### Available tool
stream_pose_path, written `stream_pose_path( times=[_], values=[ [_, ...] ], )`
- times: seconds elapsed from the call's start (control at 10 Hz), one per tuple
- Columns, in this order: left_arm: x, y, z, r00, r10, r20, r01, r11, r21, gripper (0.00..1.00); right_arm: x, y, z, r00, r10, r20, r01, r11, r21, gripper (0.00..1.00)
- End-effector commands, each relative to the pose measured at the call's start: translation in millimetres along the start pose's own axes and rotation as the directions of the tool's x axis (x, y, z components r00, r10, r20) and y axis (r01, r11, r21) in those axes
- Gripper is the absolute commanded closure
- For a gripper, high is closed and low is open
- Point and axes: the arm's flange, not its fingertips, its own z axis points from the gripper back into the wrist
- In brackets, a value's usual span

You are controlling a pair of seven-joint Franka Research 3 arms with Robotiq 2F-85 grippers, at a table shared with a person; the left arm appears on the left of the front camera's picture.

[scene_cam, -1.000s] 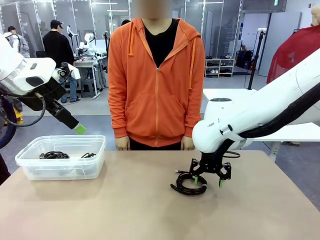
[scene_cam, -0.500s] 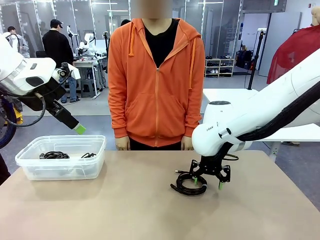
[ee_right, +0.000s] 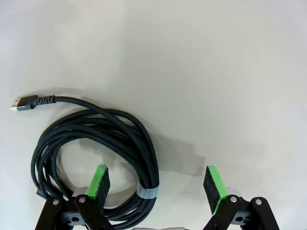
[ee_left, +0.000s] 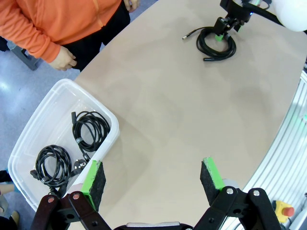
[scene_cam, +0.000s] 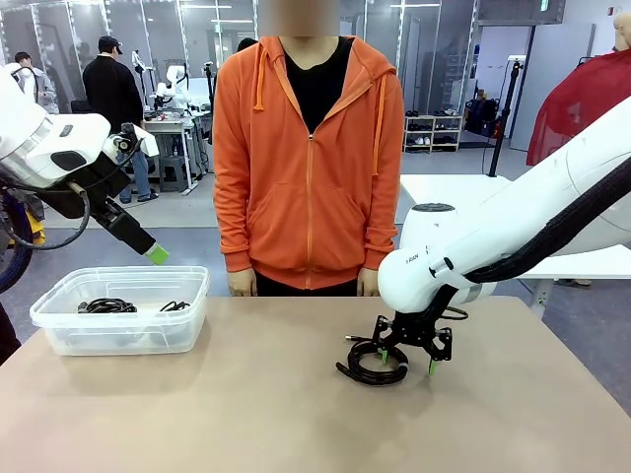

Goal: Organize and store the cables.
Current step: Place the USB Extension Cable into the Organizing box.

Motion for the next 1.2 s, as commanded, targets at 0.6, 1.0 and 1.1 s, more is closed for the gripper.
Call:
stream_pose_path(
  times=[0.6, 1.0, 1.1],
  values=[
    [0.3, 0.0, -0.3, 1.000, 0.002, -0.005, -0.002, 1.000, 0.009, 0.00, -5.1, 3.1, -6.9, 0.999, -0.043, 0.033, 0.044, 0.999, -0.012, 0.00],
    [0.3, 0.0, -0.3, 1.000, 0.002, -0.005, -0.002, 1.000, 0.009, 0.00, -7.4, 3.3, -2.8, 0.998, -0.042, 0.040, 0.043, 0.999, -0.004, 0.24],
    [0.3, 0.0, -0.3, 1.000, 0.002, -0.005, -0.002, 1.000, 0.009, 0.00, -9.1, 3.7, -1.2, 0.998, -0.043, 0.038, 0.043, 0.999, -0.001, 0.33]
  ],
)
